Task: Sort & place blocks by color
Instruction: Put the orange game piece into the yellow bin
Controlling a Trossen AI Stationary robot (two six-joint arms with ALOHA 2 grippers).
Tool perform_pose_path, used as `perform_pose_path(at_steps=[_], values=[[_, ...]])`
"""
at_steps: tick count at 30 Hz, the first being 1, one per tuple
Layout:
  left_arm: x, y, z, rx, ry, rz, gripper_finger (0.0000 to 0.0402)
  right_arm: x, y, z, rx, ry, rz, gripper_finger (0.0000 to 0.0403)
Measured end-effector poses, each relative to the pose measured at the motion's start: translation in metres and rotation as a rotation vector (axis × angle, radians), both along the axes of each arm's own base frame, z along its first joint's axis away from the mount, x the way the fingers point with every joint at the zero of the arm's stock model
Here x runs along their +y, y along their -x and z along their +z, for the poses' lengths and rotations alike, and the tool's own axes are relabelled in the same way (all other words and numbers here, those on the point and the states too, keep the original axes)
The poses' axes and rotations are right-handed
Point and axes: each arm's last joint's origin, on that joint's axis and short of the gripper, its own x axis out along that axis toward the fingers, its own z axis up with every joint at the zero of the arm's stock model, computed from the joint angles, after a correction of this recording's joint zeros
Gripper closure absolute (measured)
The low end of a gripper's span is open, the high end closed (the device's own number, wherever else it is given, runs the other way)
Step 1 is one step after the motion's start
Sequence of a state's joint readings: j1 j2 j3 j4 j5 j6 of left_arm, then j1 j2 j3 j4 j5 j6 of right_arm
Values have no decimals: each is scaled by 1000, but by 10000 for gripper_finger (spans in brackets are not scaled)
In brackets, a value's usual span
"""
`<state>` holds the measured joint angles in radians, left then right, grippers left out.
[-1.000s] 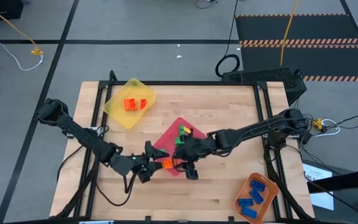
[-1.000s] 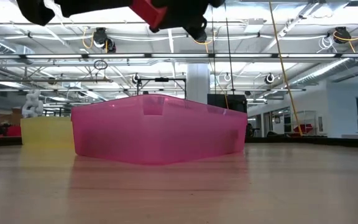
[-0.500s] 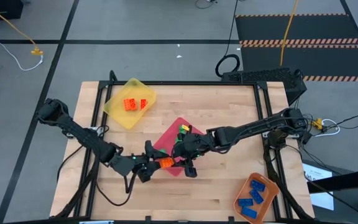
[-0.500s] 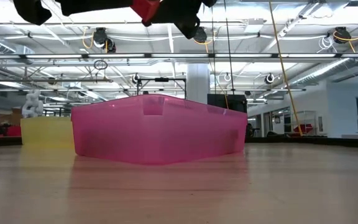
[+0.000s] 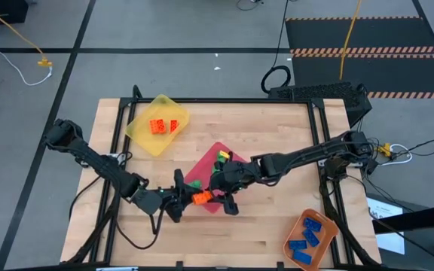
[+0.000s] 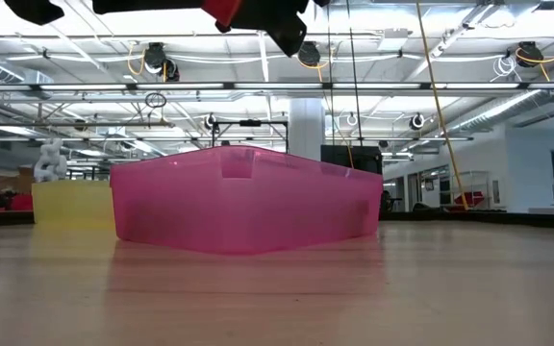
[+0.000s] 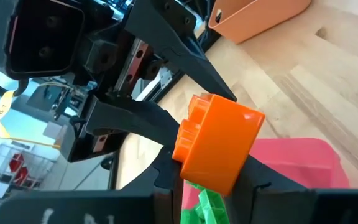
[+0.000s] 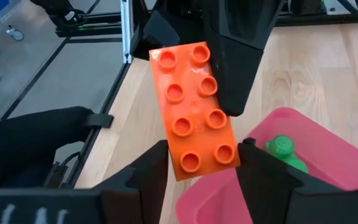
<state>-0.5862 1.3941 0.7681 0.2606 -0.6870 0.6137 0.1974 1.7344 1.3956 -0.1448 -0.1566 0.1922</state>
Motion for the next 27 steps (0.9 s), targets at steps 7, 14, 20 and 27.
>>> perform_pose_path(at_steps=[7, 14, 20, 27], values=[[-2, 1, 1, -18, 27, 39, 328, -1, 0, 0, -5, 5, -4, 233], [-8, 5, 2, -30, 42, 45, 328, -2, 0, 1, -8, 19, 3, 232], [-14, 10, 2, -46, 90, 70, 328, -8, -1, 0, 1, 26, -1, 232], [-19, 14, 2, -52, 125, 72, 328, -12, 4, -1, 34, 102, -10, 231]])
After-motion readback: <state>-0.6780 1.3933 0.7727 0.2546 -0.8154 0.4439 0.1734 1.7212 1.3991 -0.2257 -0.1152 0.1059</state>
